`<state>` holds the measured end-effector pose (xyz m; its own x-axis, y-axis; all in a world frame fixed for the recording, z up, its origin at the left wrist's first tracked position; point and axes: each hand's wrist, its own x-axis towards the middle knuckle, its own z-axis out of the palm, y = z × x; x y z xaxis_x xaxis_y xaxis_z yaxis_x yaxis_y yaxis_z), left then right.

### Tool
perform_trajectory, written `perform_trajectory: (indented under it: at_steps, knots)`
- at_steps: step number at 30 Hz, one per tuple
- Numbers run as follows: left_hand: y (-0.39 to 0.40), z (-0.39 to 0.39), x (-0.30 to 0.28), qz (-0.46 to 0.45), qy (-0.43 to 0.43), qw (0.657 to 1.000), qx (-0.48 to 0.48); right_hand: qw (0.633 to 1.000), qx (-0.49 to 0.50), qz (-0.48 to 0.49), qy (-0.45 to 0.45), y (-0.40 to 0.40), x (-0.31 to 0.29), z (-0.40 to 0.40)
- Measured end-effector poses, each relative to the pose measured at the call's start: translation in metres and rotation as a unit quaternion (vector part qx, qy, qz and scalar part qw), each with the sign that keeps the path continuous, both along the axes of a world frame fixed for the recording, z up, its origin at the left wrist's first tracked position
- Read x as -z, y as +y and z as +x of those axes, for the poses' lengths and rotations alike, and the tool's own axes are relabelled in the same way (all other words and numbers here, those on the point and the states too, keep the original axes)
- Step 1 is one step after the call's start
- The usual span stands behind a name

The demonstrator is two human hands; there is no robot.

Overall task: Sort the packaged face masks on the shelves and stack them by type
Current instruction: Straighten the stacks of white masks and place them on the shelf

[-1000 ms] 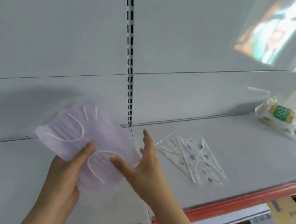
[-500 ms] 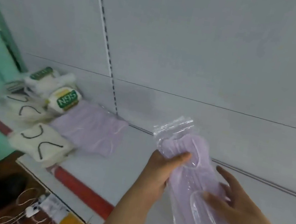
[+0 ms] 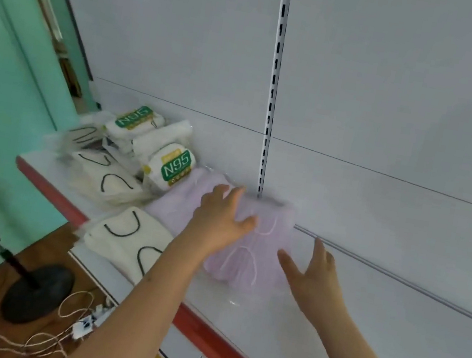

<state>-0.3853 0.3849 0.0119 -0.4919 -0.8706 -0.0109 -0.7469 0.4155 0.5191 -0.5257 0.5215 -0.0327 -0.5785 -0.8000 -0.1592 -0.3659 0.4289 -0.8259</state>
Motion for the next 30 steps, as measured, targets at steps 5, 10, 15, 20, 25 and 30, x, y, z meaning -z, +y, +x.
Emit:
perform_trajectory:
  at_steps: [5,10,15,20,25,30]
  knots:
    - [0.028,-0.025,0.029,-0.015,-0.215,0.976,0.024,0.997,-0.005,0.016,0.081,0.022,-0.004,-0.033]
    - [0.136,-0.120,0.034,-0.063,-0.090,0.970,0.216,0.939,0.249,0.014,0.236,0.152,-0.013,-0.145]
    - [0.267,-0.203,0.044,-0.003,-0.054,0.867,0.496,0.829,0.418,0.286,0.235,0.377,-0.004,-0.237]
    - [0.352,-0.260,0.039,0.041,0.023,0.821,0.569,0.817,0.442,0.323,0.183,0.497,0.018,-0.248]
    - [0.426,-0.318,0.035,0.167,0.096,0.835,0.516,0.802,0.466,0.268,0.262,0.507,0.022,-0.253]
    - [0.500,-0.357,0.029,0.483,0.122,0.800,0.334,0.783,0.541,0.174,0.253,0.531,0.014,-0.268]
